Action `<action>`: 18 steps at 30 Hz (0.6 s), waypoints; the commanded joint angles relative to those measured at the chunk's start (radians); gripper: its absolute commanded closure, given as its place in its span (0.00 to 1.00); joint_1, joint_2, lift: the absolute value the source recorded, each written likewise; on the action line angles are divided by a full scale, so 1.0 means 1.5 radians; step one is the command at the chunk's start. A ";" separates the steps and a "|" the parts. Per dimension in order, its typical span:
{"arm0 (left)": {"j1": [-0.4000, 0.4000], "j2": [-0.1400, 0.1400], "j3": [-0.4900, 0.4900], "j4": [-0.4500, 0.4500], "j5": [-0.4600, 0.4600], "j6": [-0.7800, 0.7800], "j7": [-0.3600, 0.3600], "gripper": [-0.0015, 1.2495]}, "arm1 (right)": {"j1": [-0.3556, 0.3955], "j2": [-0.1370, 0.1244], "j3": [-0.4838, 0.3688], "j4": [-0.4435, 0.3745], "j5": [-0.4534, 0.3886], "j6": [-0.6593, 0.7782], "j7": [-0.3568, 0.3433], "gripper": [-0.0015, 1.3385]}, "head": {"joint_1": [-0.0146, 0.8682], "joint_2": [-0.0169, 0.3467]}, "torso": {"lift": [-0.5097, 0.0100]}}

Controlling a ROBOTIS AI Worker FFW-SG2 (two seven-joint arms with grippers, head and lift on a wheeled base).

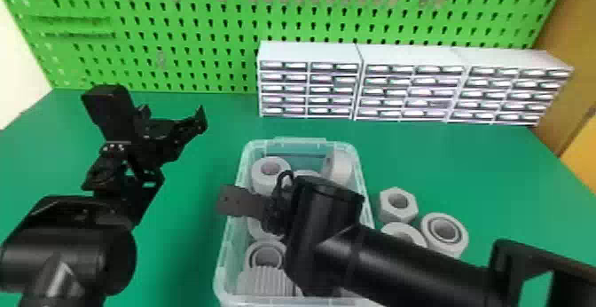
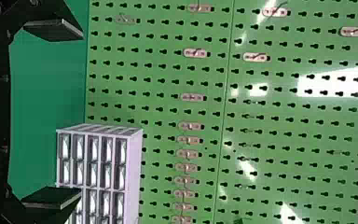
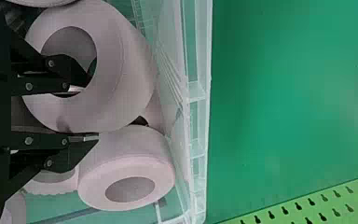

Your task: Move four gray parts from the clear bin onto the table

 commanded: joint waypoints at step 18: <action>0.005 0.000 0.003 -0.005 -0.008 0.000 0.000 0.09 | 0.057 -0.012 -0.125 -0.127 0.149 0.050 0.000 0.79 | 0.79 0.12 | 0.89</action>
